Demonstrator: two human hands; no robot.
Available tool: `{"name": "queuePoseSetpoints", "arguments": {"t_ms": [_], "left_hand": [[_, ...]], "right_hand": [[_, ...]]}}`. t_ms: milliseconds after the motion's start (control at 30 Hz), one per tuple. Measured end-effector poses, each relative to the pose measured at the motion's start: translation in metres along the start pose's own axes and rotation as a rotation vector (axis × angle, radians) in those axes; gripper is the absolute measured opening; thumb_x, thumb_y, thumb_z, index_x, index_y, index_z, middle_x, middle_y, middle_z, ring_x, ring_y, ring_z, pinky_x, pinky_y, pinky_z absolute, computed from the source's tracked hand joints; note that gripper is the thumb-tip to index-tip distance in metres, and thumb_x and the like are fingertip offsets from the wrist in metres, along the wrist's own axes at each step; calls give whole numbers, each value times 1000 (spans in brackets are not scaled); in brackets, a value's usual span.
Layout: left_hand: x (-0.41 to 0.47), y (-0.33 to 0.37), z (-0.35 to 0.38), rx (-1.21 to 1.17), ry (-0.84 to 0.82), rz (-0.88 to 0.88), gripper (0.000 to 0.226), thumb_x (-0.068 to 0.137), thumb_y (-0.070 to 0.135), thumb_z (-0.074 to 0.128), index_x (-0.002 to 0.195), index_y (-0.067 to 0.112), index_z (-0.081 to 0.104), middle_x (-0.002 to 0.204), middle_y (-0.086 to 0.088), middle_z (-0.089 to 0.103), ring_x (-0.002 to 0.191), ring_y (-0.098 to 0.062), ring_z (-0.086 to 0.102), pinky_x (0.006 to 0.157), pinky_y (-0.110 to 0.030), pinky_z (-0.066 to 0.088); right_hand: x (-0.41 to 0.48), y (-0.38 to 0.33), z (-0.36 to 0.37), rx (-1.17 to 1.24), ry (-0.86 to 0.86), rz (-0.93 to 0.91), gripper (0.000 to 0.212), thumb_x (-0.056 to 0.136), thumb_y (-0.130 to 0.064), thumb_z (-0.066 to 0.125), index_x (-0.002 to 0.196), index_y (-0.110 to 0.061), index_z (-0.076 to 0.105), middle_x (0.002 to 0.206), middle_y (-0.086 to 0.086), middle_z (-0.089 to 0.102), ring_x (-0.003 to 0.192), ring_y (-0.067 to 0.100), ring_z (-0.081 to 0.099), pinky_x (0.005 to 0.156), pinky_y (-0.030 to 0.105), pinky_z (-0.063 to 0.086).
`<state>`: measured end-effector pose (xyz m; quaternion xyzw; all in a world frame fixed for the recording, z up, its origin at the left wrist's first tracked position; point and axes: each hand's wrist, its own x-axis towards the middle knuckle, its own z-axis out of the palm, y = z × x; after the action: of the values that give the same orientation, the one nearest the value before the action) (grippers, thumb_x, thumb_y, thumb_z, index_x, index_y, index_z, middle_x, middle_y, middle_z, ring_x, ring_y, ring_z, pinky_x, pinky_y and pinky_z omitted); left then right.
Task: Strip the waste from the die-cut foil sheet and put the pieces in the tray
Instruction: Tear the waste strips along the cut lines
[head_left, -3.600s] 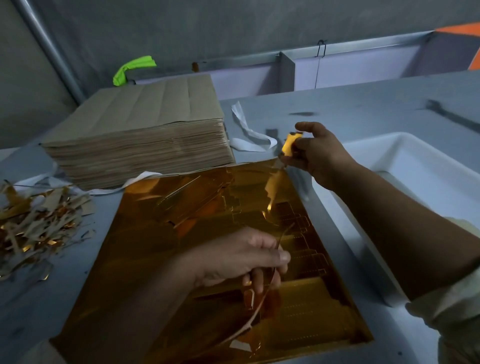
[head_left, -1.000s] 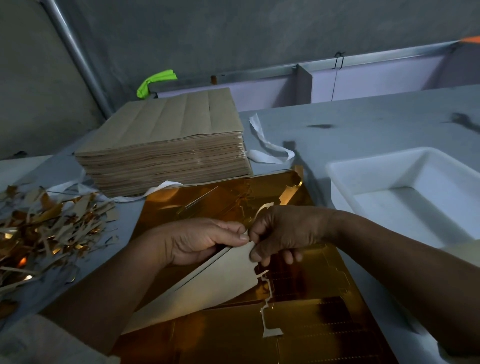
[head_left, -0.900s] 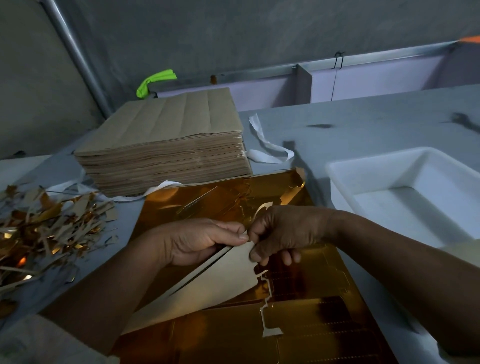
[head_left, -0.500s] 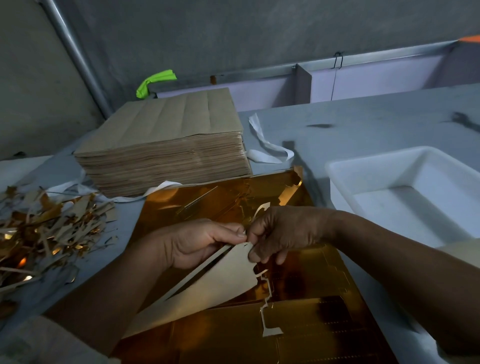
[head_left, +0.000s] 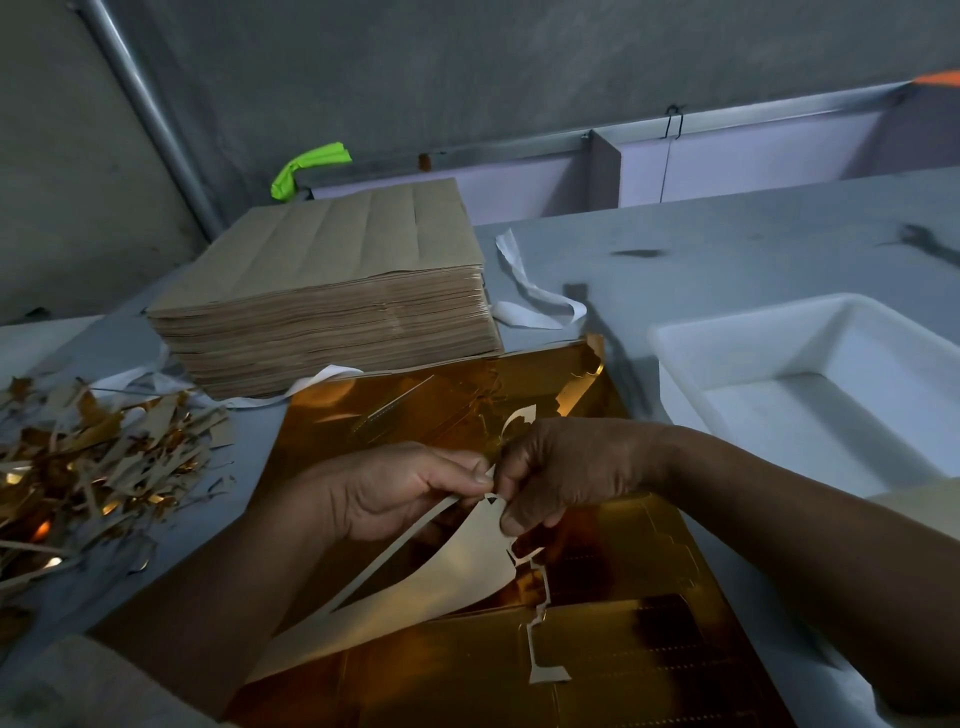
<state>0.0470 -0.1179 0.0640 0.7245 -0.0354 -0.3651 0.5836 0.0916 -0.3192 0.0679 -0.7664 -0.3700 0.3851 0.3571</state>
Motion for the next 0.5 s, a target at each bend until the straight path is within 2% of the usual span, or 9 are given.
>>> {"name": "queuePoseSetpoints", "arguments": {"t_ms": [367, 433, 500], "left_hand": [[-2, -2, -3, 9, -23, -19, 14, 77, 24, 64, 70, 20, 53, 68, 9, 53, 63, -2, 54, 59, -18, 47], [-1, -2, -3, 2, -27, -23, 13, 79, 22, 62, 69, 20, 54, 68, 8, 53, 64, -2, 54, 58, -18, 47], [-1, -3, -5, -28, -23, -23, 11, 80, 21, 60, 70, 19, 56, 71, 4, 55, 66, -5, 55, 60, -20, 47]], "right_hand": [[-2, -3, 1, -87, -1, -2, 13, 88, -18, 72, 79, -27, 69, 94, -11, 63, 74, -11, 61, 67, 15, 51], [-3, -4, 1, -109, 3, 4, 7, 88, -20, 72, 83, -23, 70, 101, -6, 64, 81, -7, 63, 69, 16, 52], [-3, -3, 1, -164, -3, 14, 7, 88, -23, 72, 83, -26, 68, 110, -1, 64, 99, 5, 63, 77, 21, 52]]}}
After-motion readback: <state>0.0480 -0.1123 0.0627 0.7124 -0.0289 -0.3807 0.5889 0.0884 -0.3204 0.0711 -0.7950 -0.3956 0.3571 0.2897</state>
